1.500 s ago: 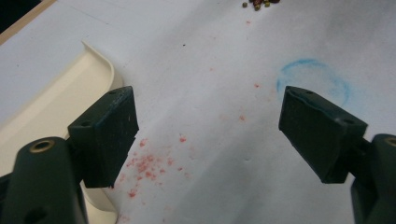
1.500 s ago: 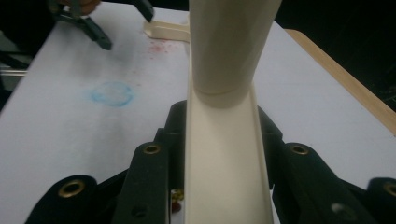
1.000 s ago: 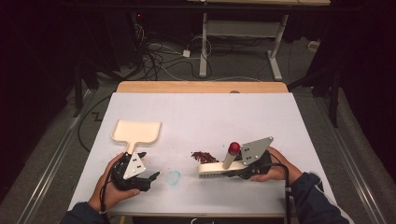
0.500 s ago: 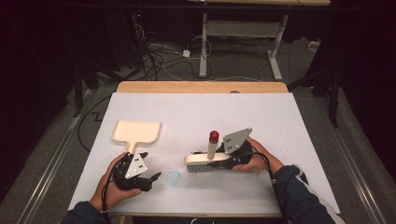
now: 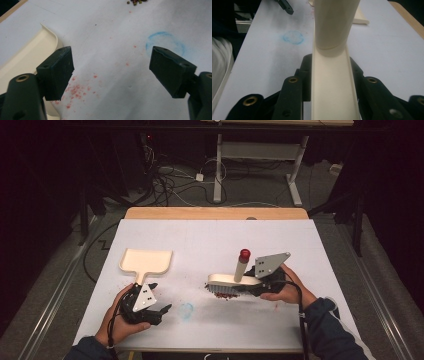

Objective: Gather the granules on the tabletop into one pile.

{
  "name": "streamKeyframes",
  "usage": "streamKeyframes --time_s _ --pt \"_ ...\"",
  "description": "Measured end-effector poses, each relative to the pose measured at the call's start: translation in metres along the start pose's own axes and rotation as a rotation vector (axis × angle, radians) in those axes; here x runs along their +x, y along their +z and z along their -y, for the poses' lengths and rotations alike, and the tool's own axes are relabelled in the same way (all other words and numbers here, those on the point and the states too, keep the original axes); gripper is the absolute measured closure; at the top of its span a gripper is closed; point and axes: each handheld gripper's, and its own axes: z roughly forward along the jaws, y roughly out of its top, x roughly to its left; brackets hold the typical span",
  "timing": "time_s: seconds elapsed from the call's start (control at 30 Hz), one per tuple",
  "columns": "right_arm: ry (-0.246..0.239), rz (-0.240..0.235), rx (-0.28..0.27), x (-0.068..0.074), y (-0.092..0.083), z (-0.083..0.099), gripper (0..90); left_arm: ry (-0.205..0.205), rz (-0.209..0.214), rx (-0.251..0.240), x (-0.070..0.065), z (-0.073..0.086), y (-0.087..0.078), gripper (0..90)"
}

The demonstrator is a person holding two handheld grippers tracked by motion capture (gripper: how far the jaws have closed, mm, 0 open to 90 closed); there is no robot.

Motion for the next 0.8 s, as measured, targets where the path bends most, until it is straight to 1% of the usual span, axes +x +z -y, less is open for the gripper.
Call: streamKeyframes --time_s 0.07,0.13,0.17,0.3,0.4,0.47,0.6,0.67,0.73,0.8 --pt "0.033 0.02 -0.006 0.002 -0.013 0.001 67.3 0.0 -0.004 0.001 0.001 0.0 -0.001 18.8" --pt "0.056 0.038 -0.009 0.006 -0.026 0.002 67.2 -0.006 -0.006 -0.004 0.001 0.001 -0.002 18.8" --pt "0.067 0.054 -0.004 0.008 -0.032 0.003 67.2 -0.009 -0.009 -0.007 0.001 0.001 -0.002 18.8" --pt "0.105 0.102 0.021 0.017 -0.053 0.01 67.2 -0.005 -0.013 -0.004 0.001 0.0 -0.003 18.8" --pt "0.137 0.134 0.052 0.025 -0.066 0.017 67.1 -0.008 -0.014 -0.004 0.002 0.001 -0.003 18.8" --pt "0.163 0.147 0.067 0.029 -0.074 0.023 67.1 -0.009 -0.014 -0.003 0.002 0.001 -0.003 18.8" --pt "0.194 0.157 0.101 0.039 -0.089 0.035 67.0 -0.007 -0.014 0.0 0.002 0.001 -0.003 18.9" --pt "0.21 0.15 0.113 0.043 -0.095 0.04 66.9 -0.007 -0.013 0.001 0.001 0.001 -0.003 18.8" --pt "0.225 0.148 0.136 0.047 -0.099 0.045 67.0 -0.006 -0.014 0.003 0.001 0.0 -0.003 18.9" --pt "0.234 0.132 0.149 0.048 -0.102 0.05 66.9 -0.006 -0.014 0.005 0.001 0.0 -0.003 18.8"
